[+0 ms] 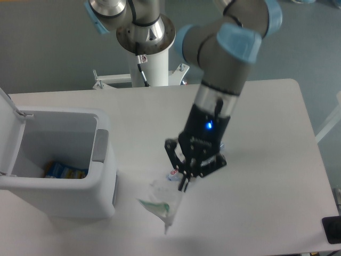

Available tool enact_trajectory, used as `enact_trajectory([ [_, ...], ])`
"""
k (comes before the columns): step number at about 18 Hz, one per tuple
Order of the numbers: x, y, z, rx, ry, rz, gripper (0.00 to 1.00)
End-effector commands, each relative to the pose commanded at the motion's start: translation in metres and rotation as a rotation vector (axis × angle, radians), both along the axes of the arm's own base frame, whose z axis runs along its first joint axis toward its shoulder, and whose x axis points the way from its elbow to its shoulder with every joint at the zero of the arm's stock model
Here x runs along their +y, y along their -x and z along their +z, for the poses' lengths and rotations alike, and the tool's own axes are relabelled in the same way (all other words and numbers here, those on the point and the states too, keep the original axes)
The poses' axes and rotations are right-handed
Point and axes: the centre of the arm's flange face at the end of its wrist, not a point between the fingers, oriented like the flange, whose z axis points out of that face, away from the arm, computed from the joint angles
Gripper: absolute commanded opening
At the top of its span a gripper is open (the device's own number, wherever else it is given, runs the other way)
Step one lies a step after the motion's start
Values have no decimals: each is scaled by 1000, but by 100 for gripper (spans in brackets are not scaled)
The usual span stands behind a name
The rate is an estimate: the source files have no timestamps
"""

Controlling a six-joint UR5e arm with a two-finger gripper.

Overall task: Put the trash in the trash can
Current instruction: 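Carry the napkin over the trash bin and open the gripper, then move the open gripper back down to the clear water bottle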

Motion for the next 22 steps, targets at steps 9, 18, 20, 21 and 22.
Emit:
enact_trajectory([
  [9, -2, -126, 17, 2, -33, -159, 10],
  [18, 12, -140, -10, -30, 0, -191, 100],
  [20, -1, -108, -19, -35, 11, -134, 100],
  [21, -7, -96, -17, -22, 6, -116, 100],
  [22, -9, -87, -12, 9, -2, -119, 100],
])
